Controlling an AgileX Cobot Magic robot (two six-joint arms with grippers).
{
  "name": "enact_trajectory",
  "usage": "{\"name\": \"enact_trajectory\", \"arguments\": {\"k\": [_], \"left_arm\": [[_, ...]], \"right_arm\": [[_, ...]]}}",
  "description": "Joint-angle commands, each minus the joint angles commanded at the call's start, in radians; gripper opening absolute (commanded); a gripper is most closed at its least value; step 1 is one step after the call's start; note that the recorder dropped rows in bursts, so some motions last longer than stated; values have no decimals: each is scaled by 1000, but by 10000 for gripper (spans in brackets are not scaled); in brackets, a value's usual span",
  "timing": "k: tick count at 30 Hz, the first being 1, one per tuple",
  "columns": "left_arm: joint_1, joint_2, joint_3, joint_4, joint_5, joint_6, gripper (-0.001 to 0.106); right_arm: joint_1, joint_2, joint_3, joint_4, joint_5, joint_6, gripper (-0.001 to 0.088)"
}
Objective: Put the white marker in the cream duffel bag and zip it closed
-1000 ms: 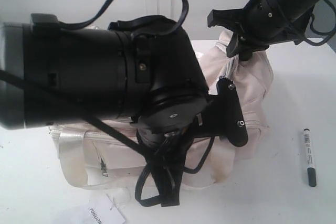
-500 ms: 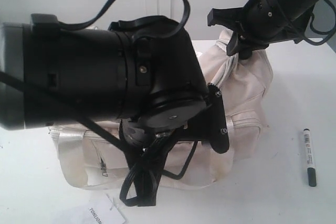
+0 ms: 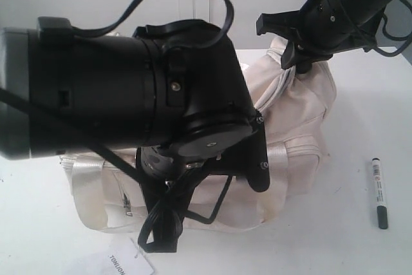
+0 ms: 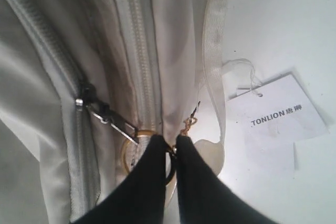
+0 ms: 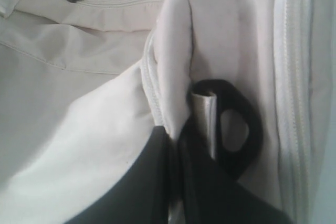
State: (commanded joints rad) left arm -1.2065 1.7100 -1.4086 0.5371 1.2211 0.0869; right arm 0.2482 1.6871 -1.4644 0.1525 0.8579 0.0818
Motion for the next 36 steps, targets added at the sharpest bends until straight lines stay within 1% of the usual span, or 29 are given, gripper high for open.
{"name": "enact_trajectory", "arguments": {"k": [5,7,8,10,14,22,24,29,36], "left_arm": [[33,-9,9,-14,0,0,0],[58,-17,22,-42,0,-5,0],[88,-29,42,-76,0,-5,0],[124,-49,71,-115,0,-5,0],[155,-114,110,-138,0,-9,0],[159,-208,191,-126,0,-64,0],[159,-229,214,-105,0,-96,0],[159,-273,247,-102,0,-126,0],[159,-326,250,-102,0,-150,0]], "right_arm": [[0,0,0,0,2,0,0],[0,0,0,0,2,0,0],[0,0,0,0,2,0,0],[0,0,0,0,2,0,0],[0,0,0,0,13,0,0],[0,0,0,-32,15,-7,0],[0,0,0,-51,10,-14,0],[0,0,0,-98,15,-14,0],[0,0,0,-114,17,-14,0]]}}
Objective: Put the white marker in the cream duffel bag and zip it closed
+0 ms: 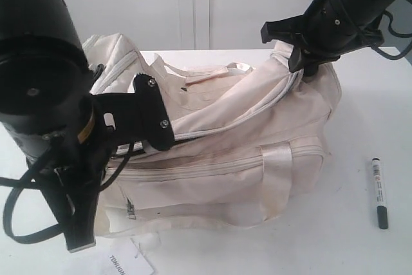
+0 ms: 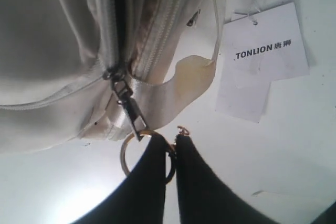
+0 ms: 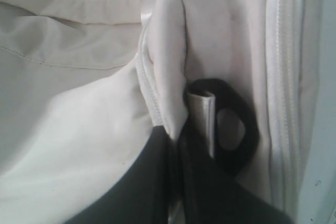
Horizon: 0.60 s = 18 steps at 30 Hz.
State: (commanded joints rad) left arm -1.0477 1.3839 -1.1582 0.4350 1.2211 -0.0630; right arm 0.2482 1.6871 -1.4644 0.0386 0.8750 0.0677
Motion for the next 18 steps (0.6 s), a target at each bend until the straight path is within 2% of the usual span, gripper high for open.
{"name": "enact_trajectory", "arguments": {"k": [18], "left_arm": [[0,-51,0,2,0,-4,0]], "right_arm": [[0,0,0,-113,4,27,0]]}}
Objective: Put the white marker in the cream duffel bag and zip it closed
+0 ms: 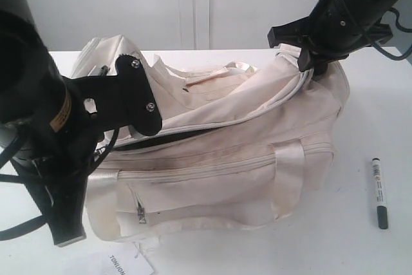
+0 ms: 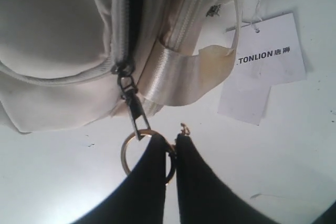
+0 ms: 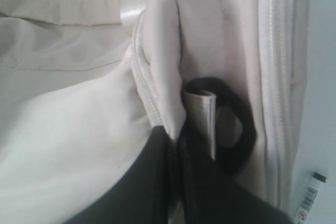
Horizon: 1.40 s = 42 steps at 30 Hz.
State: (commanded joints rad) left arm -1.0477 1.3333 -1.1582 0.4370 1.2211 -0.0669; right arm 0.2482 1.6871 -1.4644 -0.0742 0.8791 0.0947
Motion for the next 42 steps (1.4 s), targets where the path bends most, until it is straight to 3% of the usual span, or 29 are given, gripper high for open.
{"name": "enact_trajectory", "arguments": {"k": [10,17,35,42], "left_arm": [[0,0,0,13,0,0,0],[0,-30,0,13,0,0,0],[0,-43,0,125,0,0,0],[4,-43,41,132,0,-39,0]], "right_arm": [[0,0,0,-43,2,22,0],[0,0,0,-147,13,79,0],[0,0,0,-155,13,91,0],[0,0,0,-173,19,108,0]]}}
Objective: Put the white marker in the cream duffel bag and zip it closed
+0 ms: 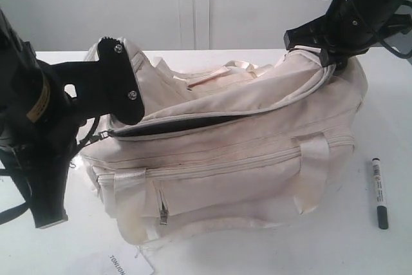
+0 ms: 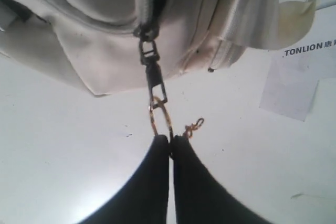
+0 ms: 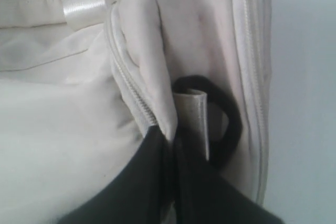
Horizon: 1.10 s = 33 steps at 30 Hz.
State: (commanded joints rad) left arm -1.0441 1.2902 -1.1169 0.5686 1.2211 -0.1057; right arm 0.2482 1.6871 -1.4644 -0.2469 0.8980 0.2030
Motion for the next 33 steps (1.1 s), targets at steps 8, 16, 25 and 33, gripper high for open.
{"name": "enact_trajectory", "arguments": {"k": [8,16,25,33], "left_arm": [[129,0,46,-21,-63,-39,0],[145,0,46,-86,-338,-105,0],[145,0,46,-104,-451,-212,0],[149,0,46,-142,-502,-221,0]], "right_arm": [[0,0,0,34,8,37,0],[0,0,0,125,31,33,17],[0,0,0,165,92,33,355],[0,-32,-26,169,177,29,479]]}}
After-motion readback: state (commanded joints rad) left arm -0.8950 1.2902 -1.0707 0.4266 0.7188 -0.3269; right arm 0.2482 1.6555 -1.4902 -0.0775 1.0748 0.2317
